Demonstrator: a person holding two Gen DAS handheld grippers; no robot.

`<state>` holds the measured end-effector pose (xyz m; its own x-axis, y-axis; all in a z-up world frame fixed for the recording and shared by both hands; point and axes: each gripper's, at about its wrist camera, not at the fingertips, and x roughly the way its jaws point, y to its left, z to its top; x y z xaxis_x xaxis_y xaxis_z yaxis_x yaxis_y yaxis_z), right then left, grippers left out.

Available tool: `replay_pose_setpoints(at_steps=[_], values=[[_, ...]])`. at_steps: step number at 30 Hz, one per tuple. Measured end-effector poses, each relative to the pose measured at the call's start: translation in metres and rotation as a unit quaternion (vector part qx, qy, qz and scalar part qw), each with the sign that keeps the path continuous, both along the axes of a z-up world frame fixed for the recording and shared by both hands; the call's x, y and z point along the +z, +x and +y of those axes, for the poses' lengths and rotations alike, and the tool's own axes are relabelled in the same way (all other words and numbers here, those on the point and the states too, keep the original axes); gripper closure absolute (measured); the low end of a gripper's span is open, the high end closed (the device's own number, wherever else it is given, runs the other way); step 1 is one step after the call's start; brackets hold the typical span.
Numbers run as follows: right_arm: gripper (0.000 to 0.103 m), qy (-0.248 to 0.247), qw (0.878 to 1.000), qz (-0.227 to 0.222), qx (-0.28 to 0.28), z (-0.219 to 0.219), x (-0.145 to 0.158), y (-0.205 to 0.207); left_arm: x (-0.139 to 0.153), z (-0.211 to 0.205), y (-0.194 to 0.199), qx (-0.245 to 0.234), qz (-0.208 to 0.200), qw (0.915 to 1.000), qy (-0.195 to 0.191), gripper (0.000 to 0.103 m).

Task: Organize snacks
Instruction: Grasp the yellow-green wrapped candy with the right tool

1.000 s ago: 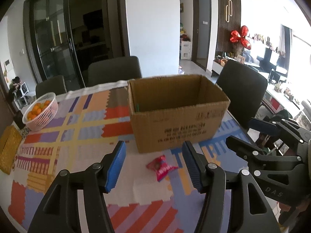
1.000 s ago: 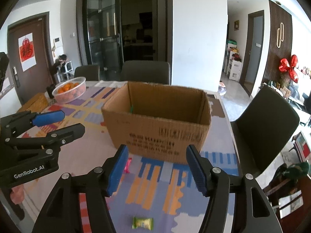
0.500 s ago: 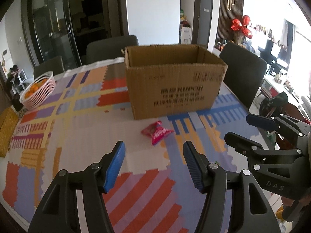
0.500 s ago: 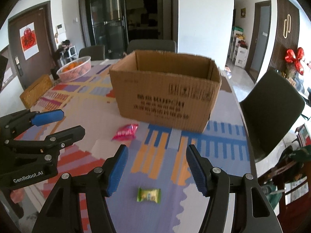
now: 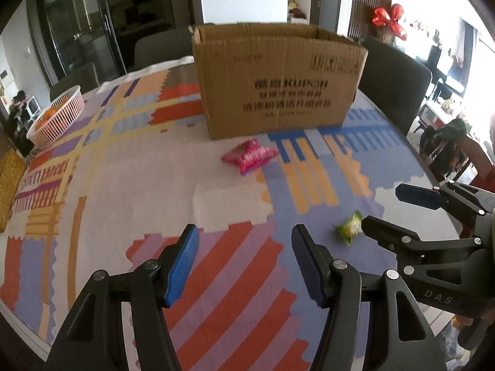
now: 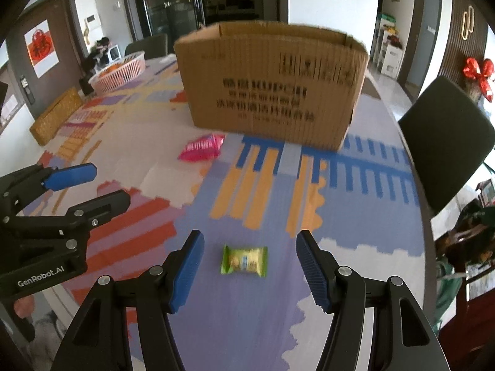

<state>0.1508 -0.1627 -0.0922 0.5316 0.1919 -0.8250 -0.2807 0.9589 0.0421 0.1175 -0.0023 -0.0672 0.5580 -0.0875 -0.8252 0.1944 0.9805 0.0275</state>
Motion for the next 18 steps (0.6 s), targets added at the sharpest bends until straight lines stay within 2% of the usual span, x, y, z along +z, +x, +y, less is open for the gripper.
replay_pose_setpoints(at_steps=[11, 18], values=[[0.040, 0.001, 0.998, 0.059, -0.003, -0.004, -0.037, -0.007, -0.030, -0.005, -0.004, -0.008, 0.039, 0.9992, 0.006, 0.042], [0.040, 0.008, 0.998, 0.064, -0.005, -0.003, -0.048, 0.004, -0.037, -0.002, 0.002, 0.001, 0.046, 0.9989, 0.008, 0.042]])
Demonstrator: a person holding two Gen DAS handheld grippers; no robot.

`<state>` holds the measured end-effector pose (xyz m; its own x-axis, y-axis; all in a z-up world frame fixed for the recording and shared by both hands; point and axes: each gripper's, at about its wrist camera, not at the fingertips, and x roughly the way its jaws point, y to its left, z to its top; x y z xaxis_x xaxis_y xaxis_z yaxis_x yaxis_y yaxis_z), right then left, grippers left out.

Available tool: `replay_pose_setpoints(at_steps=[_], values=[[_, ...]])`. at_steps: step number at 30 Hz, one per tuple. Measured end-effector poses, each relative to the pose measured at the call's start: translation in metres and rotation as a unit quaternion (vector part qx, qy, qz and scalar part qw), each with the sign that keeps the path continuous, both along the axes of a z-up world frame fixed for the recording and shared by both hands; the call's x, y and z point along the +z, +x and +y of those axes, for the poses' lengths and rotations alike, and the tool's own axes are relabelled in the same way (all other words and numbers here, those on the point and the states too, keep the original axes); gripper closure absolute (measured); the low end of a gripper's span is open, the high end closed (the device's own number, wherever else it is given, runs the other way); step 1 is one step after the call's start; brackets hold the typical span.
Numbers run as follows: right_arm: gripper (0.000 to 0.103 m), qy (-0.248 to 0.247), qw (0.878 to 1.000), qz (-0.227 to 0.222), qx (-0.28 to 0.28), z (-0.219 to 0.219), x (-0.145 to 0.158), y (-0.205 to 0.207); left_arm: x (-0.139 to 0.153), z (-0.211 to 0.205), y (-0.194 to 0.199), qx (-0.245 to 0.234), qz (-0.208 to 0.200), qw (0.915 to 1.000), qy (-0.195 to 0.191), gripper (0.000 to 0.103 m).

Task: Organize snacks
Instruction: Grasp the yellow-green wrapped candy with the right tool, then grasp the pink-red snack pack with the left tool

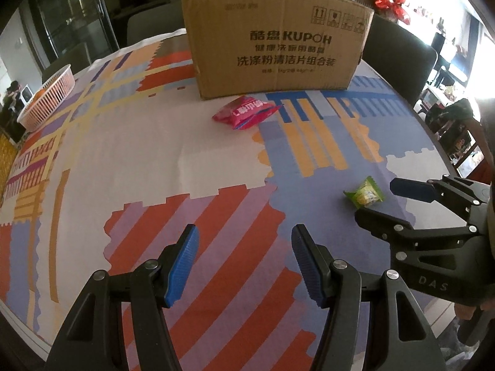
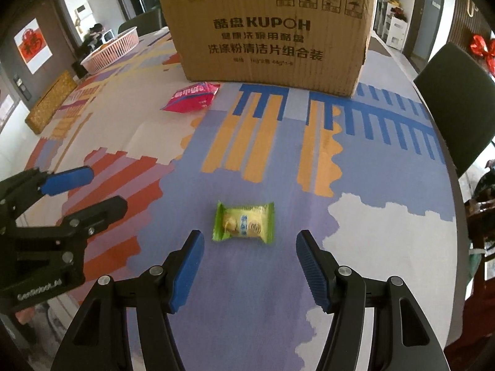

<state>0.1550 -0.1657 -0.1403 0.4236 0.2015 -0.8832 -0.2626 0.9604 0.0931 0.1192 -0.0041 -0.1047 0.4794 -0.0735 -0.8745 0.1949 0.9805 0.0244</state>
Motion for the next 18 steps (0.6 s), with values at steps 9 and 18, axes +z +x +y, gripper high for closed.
replay_pose_setpoints(at_steps=[9, 18], values=[[0.048, -0.015, 1.000, -0.002, 0.009, 0.010, -0.008, 0.012, -0.008, 0.004, 0.008, 0.009, 0.010, 0.9999, -0.001, 0.042], [0.072, -0.029, 0.999, -0.015, 0.023, 0.015, -0.007, 0.012, -0.008, 0.004, 0.014, 0.009, 0.005, 0.9999, -0.006, 0.042]])
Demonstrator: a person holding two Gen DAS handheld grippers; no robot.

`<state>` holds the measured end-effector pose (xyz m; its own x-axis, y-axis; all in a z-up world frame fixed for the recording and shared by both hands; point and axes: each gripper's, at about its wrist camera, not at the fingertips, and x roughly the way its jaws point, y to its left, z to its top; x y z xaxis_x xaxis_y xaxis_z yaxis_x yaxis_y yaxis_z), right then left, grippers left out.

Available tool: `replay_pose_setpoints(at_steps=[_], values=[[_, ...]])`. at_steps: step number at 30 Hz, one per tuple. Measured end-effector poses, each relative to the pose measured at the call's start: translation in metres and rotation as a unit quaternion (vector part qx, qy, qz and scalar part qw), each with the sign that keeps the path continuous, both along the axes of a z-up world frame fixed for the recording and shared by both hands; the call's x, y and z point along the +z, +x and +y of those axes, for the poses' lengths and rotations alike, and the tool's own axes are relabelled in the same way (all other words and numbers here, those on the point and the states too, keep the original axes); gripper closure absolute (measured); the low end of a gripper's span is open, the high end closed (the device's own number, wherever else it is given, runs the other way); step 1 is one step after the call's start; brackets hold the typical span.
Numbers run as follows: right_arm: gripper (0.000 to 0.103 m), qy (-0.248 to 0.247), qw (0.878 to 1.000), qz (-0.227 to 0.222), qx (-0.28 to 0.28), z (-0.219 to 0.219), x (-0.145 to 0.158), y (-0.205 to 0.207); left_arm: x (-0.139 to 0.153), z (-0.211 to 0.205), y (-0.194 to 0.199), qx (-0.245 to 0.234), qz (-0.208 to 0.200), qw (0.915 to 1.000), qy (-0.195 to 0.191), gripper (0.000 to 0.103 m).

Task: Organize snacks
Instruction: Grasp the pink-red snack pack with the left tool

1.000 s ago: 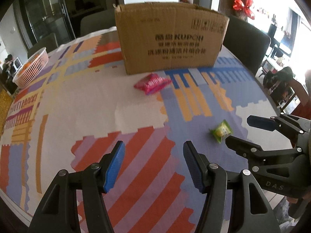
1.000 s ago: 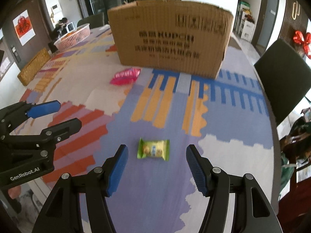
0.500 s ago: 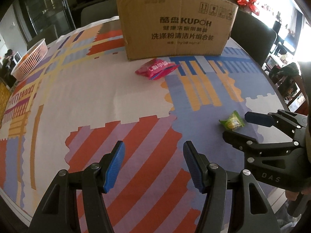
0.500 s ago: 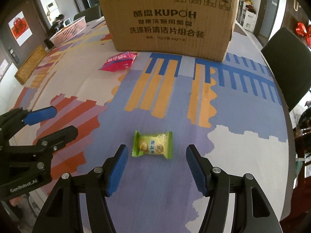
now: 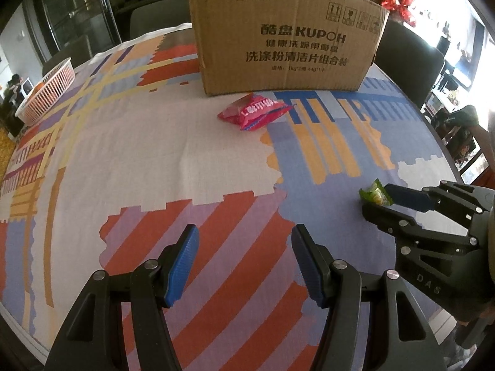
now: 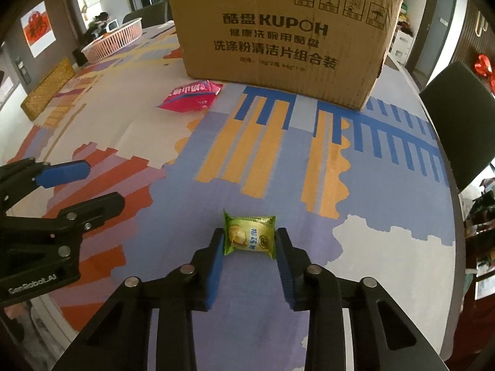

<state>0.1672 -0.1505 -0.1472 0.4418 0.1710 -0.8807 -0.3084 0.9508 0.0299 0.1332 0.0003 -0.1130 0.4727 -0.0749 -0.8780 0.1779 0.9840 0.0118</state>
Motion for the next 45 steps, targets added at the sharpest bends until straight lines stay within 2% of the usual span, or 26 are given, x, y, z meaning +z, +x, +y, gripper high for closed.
replay_pose_setpoints(at_steps=[10, 17, 28, 38, 41, 43, 45], values=[[0.072, 0.020, 1.000, -0.019, -0.012, -0.004, 0.012, 0.011, 0.021, 0.002, 0.021, 0.006, -0.030, 0.9994, -0.016, 0.042], [0.072, 0.028, 0.998, -0.045, -0.023, -0.006, 0.029, 0.031, 0.036, -0.003, 0.056, 0.010, -0.048, 0.9985, -0.025, 0.042], [0.072, 0.034, 0.996, -0.077, -0.041, -0.005, 0.047, 0.069, 0.027, -0.007, 0.114, 0.034, -0.024, 0.9985, -0.036, 0.042], [0.072, 0.040, 0.995, -0.071, -0.056, -0.006, 0.041, 0.088, 0.002, -0.008, 0.135, 0.042, 0.013, 0.9985, -0.033, 0.045], [0.072, 0.038, 0.995, -0.068, -0.057, -0.006, 0.038, 0.091, -0.005, -0.008, 0.135, 0.039, 0.021, 0.9985, -0.032, 0.049], [0.072, 0.036, 0.995, -0.067, -0.057, -0.005, 0.037, 0.091, -0.009, -0.008, 0.136, 0.037, 0.028, 0.9983, -0.036, 0.055], [0.072, 0.035, 0.996, -0.065, -0.056, -0.004, 0.035, 0.091, -0.013, -0.007, 0.136, 0.034, 0.034, 0.9981, -0.039, 0.065]])
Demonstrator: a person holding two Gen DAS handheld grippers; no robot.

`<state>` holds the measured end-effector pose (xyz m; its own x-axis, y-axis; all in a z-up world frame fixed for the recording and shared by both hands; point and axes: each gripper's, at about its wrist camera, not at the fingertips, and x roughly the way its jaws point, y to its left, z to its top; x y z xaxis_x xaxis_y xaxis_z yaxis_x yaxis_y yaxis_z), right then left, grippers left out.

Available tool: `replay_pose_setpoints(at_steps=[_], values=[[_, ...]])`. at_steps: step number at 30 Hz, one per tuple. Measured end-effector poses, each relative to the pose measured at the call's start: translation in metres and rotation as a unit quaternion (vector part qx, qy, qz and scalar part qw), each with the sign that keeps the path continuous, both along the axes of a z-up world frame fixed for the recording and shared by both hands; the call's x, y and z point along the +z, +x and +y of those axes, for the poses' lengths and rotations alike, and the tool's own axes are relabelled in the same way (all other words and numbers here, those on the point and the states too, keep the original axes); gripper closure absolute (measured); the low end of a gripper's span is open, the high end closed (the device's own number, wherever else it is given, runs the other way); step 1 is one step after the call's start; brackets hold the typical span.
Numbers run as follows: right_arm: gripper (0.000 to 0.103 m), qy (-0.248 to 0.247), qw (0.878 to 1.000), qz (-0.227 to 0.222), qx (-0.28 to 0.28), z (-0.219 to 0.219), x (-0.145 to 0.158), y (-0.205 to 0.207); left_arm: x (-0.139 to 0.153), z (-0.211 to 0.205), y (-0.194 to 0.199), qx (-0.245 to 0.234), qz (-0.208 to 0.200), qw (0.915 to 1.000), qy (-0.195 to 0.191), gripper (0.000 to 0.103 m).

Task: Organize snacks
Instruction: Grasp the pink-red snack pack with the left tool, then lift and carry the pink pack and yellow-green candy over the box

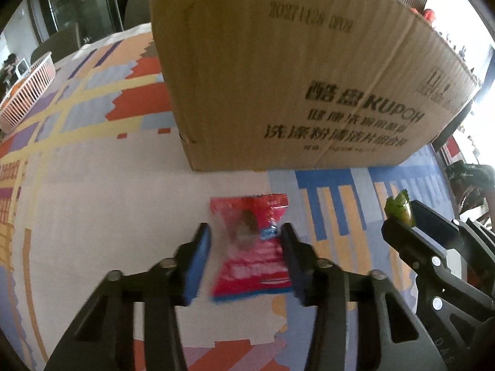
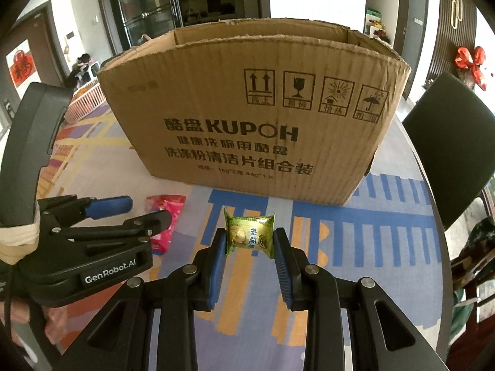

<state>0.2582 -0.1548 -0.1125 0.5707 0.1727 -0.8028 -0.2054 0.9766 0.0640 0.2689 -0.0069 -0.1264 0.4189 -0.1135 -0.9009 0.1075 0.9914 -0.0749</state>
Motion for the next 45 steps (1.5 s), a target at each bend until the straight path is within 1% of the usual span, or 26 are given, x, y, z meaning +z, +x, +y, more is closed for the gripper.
replay_pose_setpoints(at_steps=[6, 16, 21, 25, 33, 38, 45], values=[[0.072, -0.001, 1.000, 0.003, 0.001, 0.002, -0.001, 0.002, -0.001, 0.000, -0.005, -0.005, -0.008, 1.0000, -0.001, 0.072], [0.072, 0.004, 1.000, -0.011, -0.001, -0.003, 0.014, -0.009, 0.027, -0.002, -0.035, -0.006, -0.046, 0.9988, -0.014, 0.074], [0.072, 0.009, 0.999, -0.033, -0.001, -0.008, 0.031, -0.023, 0.050, 0.000, -0.051, -0.009, -0.073, 0.9971, -0.018, 0.074], [0.072, 0.013, 0.999, -0.052, -0.001, -0.010, 0.047, -0.031, 0.068, -0.001, -0.056, -0.010, -0.095, 0.9952, -0.022, 0.074], [0.072, 0.020, 0.995, -0.093, 0.001, -0.008, 0.080, -0.039, 0.110, -0.001, -0.066, -0.013, -0.148, 0.9886, -0.024, 0.074], [0.072, 0.020, 0.993, -0.118, 0.002, -0.009, 0.100, -0.039, 0.132, -0.002, -0.062, -0.016, -0.175, 0.9842, -0.021, 0.074], [0.072, 0.020, 0.988, -0.151, -0.003, -0.011, 0.129, -0.028, 0.163, -0.002, -0.050, -0.022, -0.212, 0.9770, -0.012, 0.074]])
